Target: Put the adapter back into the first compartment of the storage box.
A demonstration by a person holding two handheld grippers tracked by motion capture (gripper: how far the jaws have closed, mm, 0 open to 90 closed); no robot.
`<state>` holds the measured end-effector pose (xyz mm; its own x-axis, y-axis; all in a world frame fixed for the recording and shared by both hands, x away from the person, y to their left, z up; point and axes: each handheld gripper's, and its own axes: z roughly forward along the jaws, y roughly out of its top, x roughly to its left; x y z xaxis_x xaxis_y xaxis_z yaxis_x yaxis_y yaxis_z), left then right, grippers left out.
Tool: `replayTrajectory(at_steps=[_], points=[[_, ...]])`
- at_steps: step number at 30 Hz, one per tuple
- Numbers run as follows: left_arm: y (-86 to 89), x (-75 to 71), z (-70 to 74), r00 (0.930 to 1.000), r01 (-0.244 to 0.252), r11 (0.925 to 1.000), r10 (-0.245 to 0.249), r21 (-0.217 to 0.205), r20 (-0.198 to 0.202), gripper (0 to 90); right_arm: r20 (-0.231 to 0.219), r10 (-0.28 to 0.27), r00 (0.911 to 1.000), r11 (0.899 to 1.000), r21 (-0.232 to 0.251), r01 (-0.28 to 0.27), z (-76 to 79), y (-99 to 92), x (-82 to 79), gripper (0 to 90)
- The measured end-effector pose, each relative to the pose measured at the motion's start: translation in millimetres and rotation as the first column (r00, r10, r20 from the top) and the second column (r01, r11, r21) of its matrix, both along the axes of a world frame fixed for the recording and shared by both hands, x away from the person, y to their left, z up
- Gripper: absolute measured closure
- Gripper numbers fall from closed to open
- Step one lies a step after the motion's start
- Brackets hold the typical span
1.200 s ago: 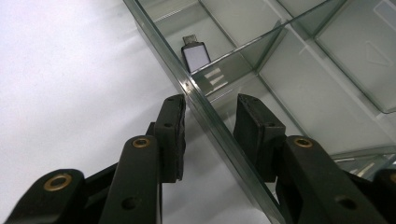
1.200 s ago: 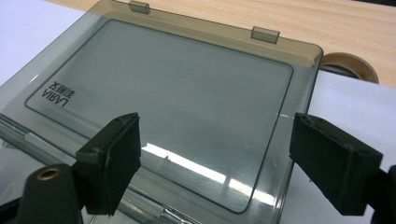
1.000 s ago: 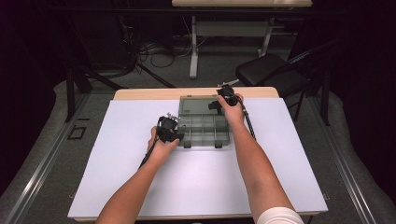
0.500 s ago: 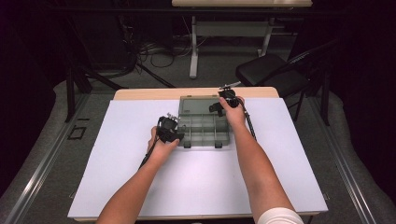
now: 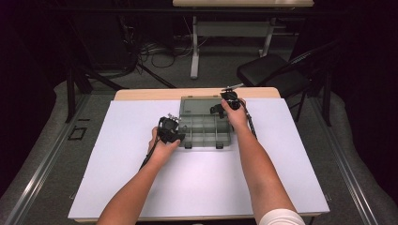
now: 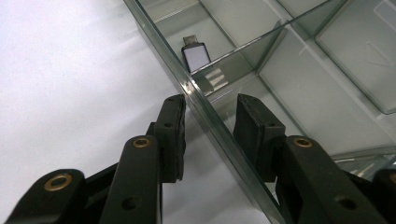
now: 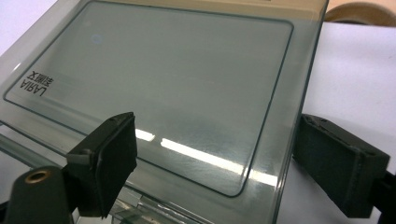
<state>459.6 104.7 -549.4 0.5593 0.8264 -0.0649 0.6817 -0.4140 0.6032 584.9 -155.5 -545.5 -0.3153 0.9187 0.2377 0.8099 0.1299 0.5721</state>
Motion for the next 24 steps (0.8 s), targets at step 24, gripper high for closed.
replayTrajectory(at_steps=[24], points=[[0.0,0.0,0.0,1.0,0.002,1.0,-0.002,0.003,0.001,63.3,0.039,0.012,0.9991,1.0,0.001,-0.012,2.9,-0.1,-1.8,18.0]])
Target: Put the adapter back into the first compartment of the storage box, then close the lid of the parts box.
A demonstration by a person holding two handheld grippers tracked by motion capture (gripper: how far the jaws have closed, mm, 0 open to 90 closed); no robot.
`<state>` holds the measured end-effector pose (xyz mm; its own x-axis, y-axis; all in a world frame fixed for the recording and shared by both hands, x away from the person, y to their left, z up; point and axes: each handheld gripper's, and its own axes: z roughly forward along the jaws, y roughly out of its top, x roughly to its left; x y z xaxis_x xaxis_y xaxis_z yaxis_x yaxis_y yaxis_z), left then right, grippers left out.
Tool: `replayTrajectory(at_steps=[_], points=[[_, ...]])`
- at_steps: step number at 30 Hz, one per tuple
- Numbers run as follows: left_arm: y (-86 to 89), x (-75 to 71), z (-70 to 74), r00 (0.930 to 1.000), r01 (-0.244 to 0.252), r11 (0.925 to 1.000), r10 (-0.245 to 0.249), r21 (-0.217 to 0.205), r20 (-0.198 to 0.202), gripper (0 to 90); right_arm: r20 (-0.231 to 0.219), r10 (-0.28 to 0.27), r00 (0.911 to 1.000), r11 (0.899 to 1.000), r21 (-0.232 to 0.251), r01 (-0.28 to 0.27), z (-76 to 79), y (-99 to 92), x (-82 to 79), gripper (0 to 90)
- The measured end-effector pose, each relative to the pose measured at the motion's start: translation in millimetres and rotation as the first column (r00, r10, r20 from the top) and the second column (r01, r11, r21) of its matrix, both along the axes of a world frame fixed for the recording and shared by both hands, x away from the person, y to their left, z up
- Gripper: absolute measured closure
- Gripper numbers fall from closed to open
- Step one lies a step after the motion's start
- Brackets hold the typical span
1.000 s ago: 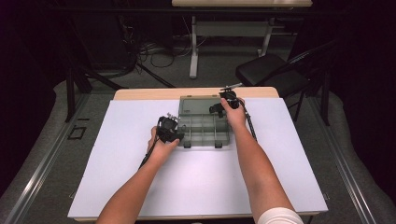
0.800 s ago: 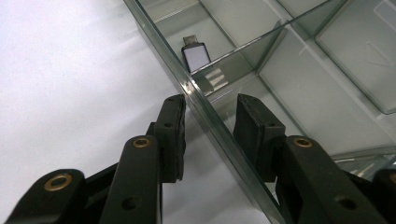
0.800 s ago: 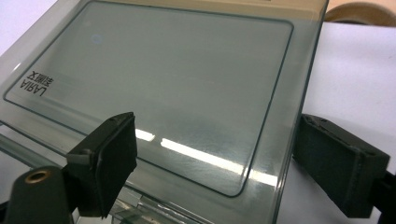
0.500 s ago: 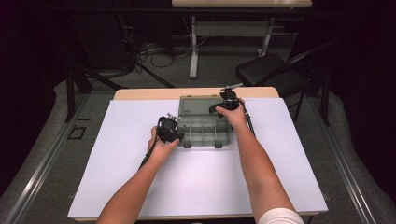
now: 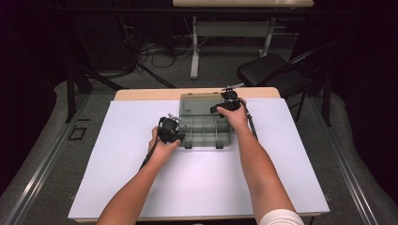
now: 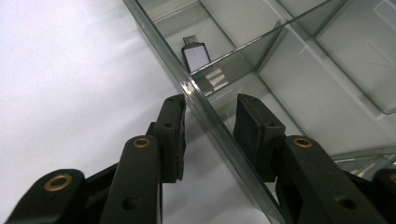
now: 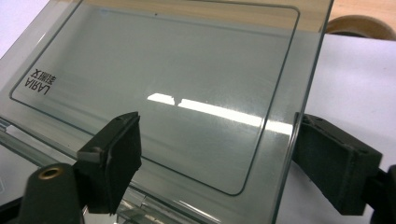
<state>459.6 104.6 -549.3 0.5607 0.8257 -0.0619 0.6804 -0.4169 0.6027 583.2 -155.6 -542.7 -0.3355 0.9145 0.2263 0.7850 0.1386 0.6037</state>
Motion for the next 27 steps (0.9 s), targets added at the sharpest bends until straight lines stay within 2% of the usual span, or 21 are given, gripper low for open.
replayTrajectory(at_steps=[1,5,6,8,9,10,11,13,18,20,21,22,27], points=[[0.0,0.0,0.0,1.0,0.0,1.0,0.0,0.0,0.0,63.3,0.02,0.0,0.9998,1.0,0.011,0.0,-0.5,-0.2,0.0,19.1],[-0.2,-0.1,-0.2,1.0,-0.002,1.0,0.002,0.001,0.003,63.3,0.029,-0.006,0.9996,1.0,-0.007,0.006,3.3,-2.4,-1.5,24.2],[0.0,-0.1,0.1,1.0,0.0,1.0,0.0,0.002,0.0,63.3,0.039,-0.008,0.9992,1.0,0.003,0.008,3.4,-3.0,-1.7,25.7],[-0.1,0.0,0.1,1.0,0.0,1.0,0.0,0.003,0.0,63.3,0.044,-0.007,0.999,1.0,0.006,0.007,4.7,-5.0,-2.2,28.9],[-0.2,0.0,0.0,1.0,-0.001,1.0,0.001,0.004,0.002,63.3,0.025,-0.01,0.9996,1.0,-0.015,0.01,7.2,-6.3,-2.8,30.5],[-0.1,0.0,0.1,1.0,0.0,1.0,0.0,0.003,0.0,63.2,0.069,-0.018,0.9974,0.999,0.03,0.015,4.7,-6.5,-2.3,32.3],[-0.1,0.0,0.1,1.0,-0.001,1.0,0.001,0.003,0.0,63.3,0.052,-0.019,0.9985,1.0,0.017,0.019,7.3,-7.7,-3.3,33.8],[-0.1,0.0,0.1,1.0,-0.001,1.0,0.001,0.002,0.0,63.2,0.054,-0.022,0.9983,1.0,0.013,0.022,9.4,-9.3,-4.0,37.3],[-0.2,-0.1,0.1,1.0,-0.002,1.0,0.002,0.003,0.0,63.2,0.091,-0.026,0.9955,1.0,0.016,0.025,11.9,-13.2,-6.0,46.7],[-0.2,0.0,0.2,1.0,-0.001,1.0,0.001,0.003,0.0,63.2,0.096,-0.019,0.9952,1.0,0.013,0.017,13.4,-14.9,-6.7,49.3],[-0.2,0.0,0.1,1.0,-0.001,1.0,0.001,0.003,0.0,63.2,0.09,-0.015,0.9959,1.0,-0.004,0.015,15.3,-15.8,-7.5,50.9],[-0.2,0.0,0.0,1.0,-0.002,1.0,0.002,0.003,0.001,63.2,0.112,-0.012,0.9937,1.0,0.012,0.011,14.8,-16.7,-7.5,52.7],[-0.3,-0.1,0.1,1.0,-0.002,1.0,0.002,0.004,0.001,63.2,0.125,-0.016,0.9921,0.999,0.03,0.013,17.7,-22.1,-8.7,59.9]])
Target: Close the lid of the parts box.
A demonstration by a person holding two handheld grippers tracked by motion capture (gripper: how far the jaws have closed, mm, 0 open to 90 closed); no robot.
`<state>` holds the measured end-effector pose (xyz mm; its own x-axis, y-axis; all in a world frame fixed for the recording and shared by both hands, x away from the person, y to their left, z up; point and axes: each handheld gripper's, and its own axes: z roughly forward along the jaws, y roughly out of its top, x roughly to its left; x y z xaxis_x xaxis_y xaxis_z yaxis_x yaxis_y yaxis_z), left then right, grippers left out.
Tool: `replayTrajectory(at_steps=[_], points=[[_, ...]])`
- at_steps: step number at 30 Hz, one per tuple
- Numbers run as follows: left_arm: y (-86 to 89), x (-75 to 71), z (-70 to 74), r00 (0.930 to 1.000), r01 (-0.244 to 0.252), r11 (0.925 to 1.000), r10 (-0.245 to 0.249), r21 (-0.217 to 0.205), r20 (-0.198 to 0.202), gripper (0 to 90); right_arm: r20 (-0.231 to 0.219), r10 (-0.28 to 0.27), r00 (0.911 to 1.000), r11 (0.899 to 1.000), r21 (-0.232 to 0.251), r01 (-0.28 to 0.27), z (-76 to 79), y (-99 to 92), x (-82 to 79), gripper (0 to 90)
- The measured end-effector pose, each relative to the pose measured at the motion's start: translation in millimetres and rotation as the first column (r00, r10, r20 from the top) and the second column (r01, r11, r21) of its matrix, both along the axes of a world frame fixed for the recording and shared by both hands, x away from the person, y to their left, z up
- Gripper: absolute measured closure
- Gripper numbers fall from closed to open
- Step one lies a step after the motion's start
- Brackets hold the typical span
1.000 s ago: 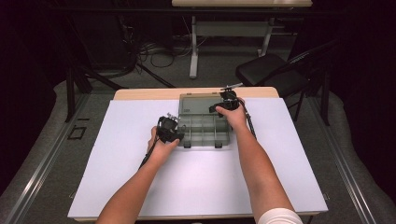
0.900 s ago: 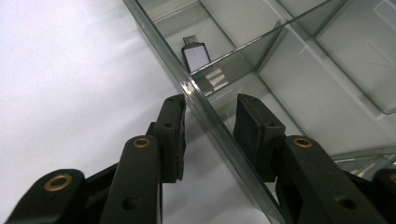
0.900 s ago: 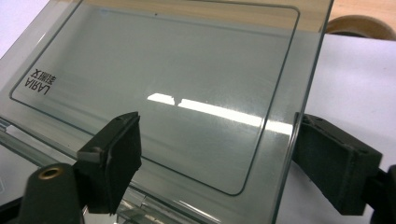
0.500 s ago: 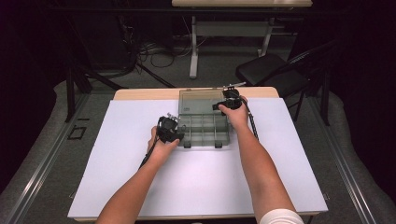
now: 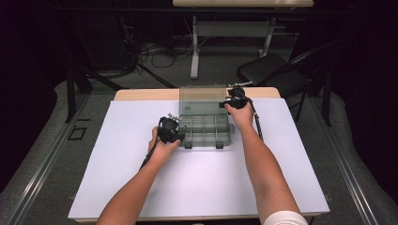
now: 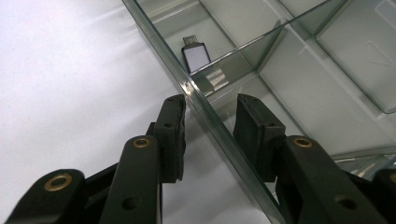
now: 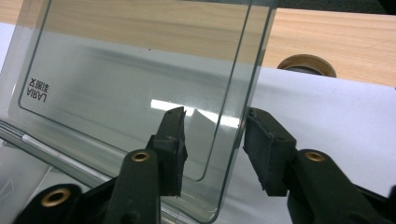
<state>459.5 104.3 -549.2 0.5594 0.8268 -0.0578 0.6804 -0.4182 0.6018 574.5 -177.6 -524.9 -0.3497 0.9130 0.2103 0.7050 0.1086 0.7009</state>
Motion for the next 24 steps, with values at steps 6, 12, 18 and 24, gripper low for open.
replayTrajectory(at_steps=[6,12,18,24], points=[[-0.2,-0.1,0.0,1.0,0.0,1.0,0.0,0.001,0.001,63.3,0.008,0.007,0.9999,1.0,-0.012,-0.007,4.0,-3.2,-2.3,65.7],[-0.2,0.1,0.1,1.0,0.002,1.0,-0.002,0.004,0.003,63.2,0.027,0.027,0.9993,1.0,0.001,-0.027,7.3,-8.7,-4.2,72.4],[-0.7,-0.2,0.0,1.0,-0.001,1.0,0.001,0.004,0.006,63.2,0.042,0.028,0.9988,1.0,-0.006,-0.027,10.3,-11.0,-6.0,78.7],[-0.8,-0.2,0.0,1.0,0.0,1.0,0.0,0.006,0.007,63.3,0.049,0.025,0.9985,0.999,0.024,-0.027,10.3,-14.7,-8.5,82.5]])
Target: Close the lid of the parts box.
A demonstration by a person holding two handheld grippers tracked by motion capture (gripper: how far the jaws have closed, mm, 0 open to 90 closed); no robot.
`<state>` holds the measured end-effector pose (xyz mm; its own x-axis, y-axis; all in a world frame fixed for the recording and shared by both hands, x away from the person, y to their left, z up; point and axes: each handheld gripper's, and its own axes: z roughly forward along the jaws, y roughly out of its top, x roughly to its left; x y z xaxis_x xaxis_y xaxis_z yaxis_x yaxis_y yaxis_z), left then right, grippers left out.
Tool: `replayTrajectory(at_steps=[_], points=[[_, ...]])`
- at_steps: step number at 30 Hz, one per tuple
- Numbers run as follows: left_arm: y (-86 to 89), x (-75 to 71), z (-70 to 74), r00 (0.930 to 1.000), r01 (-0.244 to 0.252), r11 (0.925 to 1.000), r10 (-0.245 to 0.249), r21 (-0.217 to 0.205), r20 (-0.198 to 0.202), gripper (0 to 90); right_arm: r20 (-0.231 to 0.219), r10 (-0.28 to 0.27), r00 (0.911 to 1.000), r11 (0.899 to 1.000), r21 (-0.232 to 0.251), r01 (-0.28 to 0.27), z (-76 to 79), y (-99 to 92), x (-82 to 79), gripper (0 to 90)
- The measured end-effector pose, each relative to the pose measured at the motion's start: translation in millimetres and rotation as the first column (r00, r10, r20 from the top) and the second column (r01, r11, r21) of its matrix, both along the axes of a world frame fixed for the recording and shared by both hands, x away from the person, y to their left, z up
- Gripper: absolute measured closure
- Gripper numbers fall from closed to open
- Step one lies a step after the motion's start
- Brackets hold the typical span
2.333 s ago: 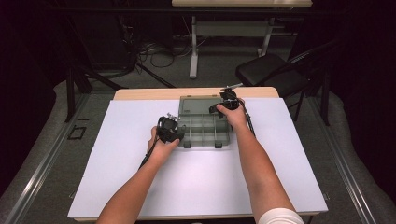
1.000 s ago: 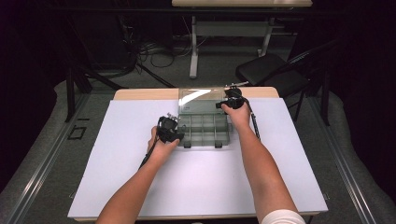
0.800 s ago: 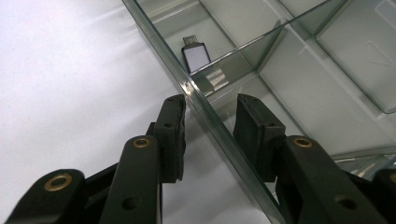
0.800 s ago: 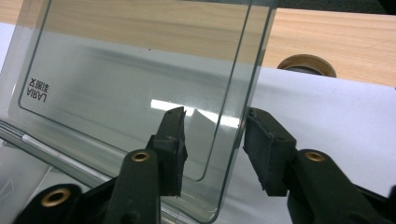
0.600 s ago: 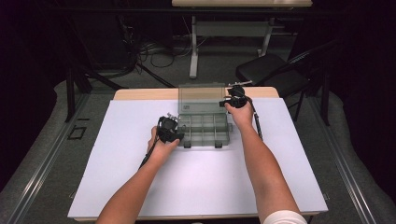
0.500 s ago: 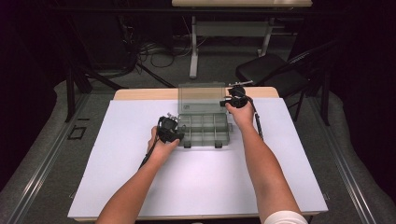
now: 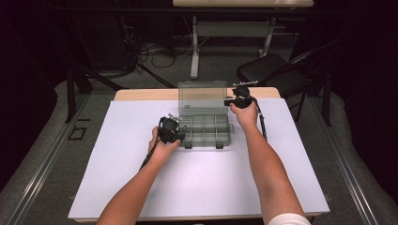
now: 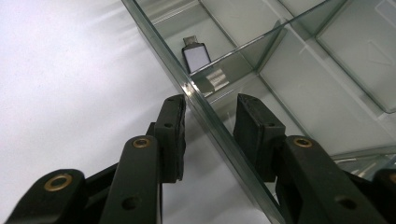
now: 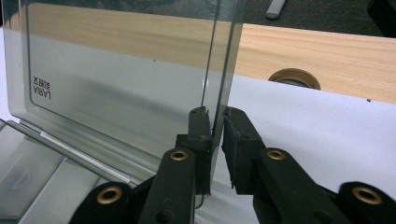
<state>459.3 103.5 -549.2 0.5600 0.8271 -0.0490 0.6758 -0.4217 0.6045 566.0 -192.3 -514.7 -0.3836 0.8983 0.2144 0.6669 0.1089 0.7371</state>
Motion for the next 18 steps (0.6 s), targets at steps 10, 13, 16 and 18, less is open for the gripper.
replayTrajectory(at_steps=[10,13,16,18], points=[[0.3,0.7,-0.1,1.0,-0.003,1.0,0.003,-0.004,-0.002,63.4,0.042,0.01,0.9991,1.0,0.018,-0.011,-2.4,-3.5,-3.6,84.2],[-0.1,1.2,-0.7,0.9999,-0.012,0.9999,0.012,-0.01,0.004,63.3,0.048,0.009,0.9988,1.0,0.02,-0.01,-2.9,-3.8,-4.6,84.3],[-0.8,1.6,-0.5,0.9998,-0.014,0.9999,0.014,-0.003,0.01,63.1,0.05,0.006,0.9987,1.0,0.025,-0.007,-3.1,-3.7,-5.5,84.3],[-0.7,2.1,0.3,0.9998,-0.019,0.9998,0.019,-0.001,0.005,62.1,0.054,0.002,0.9985,1.0,0.028,-0.004,-3.4,-3.7,-5.9,84.4]])
